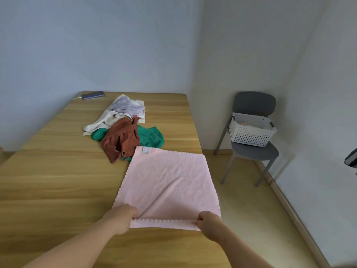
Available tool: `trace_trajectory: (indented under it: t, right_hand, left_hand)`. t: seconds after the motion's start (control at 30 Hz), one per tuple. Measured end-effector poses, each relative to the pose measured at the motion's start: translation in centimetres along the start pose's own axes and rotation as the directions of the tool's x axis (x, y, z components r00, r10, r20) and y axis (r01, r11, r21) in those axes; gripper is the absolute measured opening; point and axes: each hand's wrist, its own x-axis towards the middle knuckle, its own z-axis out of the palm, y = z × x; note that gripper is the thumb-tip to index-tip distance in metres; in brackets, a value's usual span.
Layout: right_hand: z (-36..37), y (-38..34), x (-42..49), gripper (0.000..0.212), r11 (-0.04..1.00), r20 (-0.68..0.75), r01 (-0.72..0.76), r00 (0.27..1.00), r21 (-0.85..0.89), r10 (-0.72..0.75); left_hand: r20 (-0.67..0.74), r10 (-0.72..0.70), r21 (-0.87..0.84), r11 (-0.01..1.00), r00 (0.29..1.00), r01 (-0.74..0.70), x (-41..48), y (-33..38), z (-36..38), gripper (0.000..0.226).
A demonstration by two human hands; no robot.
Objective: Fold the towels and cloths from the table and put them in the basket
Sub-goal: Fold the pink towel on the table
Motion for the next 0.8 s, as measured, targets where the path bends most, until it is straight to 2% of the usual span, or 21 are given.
trace_trajectory:
  t: [0.07,0.17,0.33,0.4,0.47,0.57,0.63,0.7,0.77,0.8]
  right_hand:
    - [-0.2,-0.2,0.2,0.029,1.0,-0.015,-0.006,1.0,0.016,0.007]
    - [-0.7,-0.5,0.4,0.027,0.999,-0.064,-0.022,0.998,0.025,0.023]
    - [-1.6,-1.1,0.6,0.026,1.0,-0.102,-0.014,0.995,0.001,0.014]
    - [-1.9,-1.2,0.5,0.029,0.999,-0.071,-0.005,0.998,-0.047,0.001]
    - [-2.0,-1.2,0.6,0.033,0.992,0.004,0.011,1.0,-0.125,-0.011]
    - [-2.1,-0.9,1.1,0.021,0.994,0.067,-0.012,0.998,-0.109,0.019]
    - [-2.3,-0.6,1.1,0.029,0.997,0.022,-0.033,0.999,-0.065,0.035]
    - [-2.4,-0.2,1.0,0.03,0.999,-0.071,-0.033,0.997,0.007,0.033]
    - [-2.7,0.2,1.1,0.025,0.999,-0.189,-0.037,0.981,-0.008,0.034]
    - [-2.8,0.2,1.0,0.022,0.998,-0.247,-0.048,0.968,-0.04,0.037]
  left_hand:
    - [0.003,-0.035,-0.09,0.995,0.999,0.035,0.1,0.0,-0.3,0.042]
    - [-0.076,-0.071,-0.174,0.983,0.995,0.057,0.1,0.2,-1.2,0.028]
    - [-0.177,-0.015,-0.239,0.971,0.984,-0.029,-0.1,-0.1,-2.8,0.028]
    - [-0.109,0.03,-0.27,0.961,0.994,-0.059,-0.2,-0.3,-3.2,0.027]
    - [0.019,0.065,-0.288,0.956,0.998,-0.057,-0.3,-0.4,-3.3,0.032]
    - [0.141,0.099,-0.286,0.957,0.985,-0.055,-0.2,-0.6,-3.3,0.051]
    - [0.138,0.132,-0.303,0.949,0.982,-0.085,-0.3,-0.5,-3.6,0.049]
    - [0.099,0.151,-0.249,0.961,0.984,-0.122,-0.2,-0.2,-4.0,0.034]
    - [0.02,0.136,-0.202,0.971,0.991,-0.129,0.1,-0.3,-4.7,0.021]
    - [-0.008,0.107,-0.184,0.977,0.994,-0.106,0.4,-0.4,-5.0,0.021]
